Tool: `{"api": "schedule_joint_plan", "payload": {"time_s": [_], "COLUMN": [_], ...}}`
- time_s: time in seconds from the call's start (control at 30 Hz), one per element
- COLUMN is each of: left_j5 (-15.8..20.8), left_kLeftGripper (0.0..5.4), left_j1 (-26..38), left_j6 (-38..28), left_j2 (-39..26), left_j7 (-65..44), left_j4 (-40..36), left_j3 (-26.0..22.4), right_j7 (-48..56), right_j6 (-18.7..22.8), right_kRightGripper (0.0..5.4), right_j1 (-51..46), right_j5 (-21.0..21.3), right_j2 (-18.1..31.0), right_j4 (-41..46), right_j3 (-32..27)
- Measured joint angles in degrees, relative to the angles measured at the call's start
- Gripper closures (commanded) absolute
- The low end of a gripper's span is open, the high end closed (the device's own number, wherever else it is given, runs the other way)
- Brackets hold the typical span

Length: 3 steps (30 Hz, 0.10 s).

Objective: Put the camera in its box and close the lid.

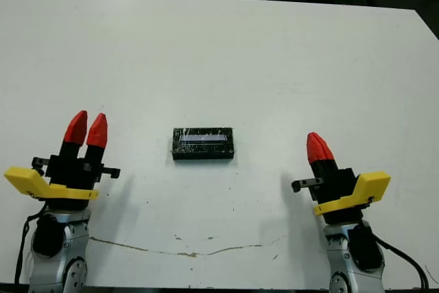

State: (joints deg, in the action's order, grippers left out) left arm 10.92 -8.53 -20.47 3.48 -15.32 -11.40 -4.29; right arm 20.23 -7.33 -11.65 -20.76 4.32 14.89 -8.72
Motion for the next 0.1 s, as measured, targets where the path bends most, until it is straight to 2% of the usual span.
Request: {"api": "schedule_joint_plan", "payload": {"time_s": [0.1], "left_j5": [0.0], "left_kLeftGripper": [5.12], "left_j1": [0.0], "left_j6": [-0.4], "left_j2": [-0.2], "left_j7": [0.0], "left_j4": [0.1], "left_j3": [0.5], "right_j7": [-0.1], "right_j6": [0.3], "right_kRightGripper": [5.4], "right_j1": [0.0], "right_j5": [-0.1], "right_j2": [0.0], "right_j4": [0.1], "right_j3": [0.0]}}
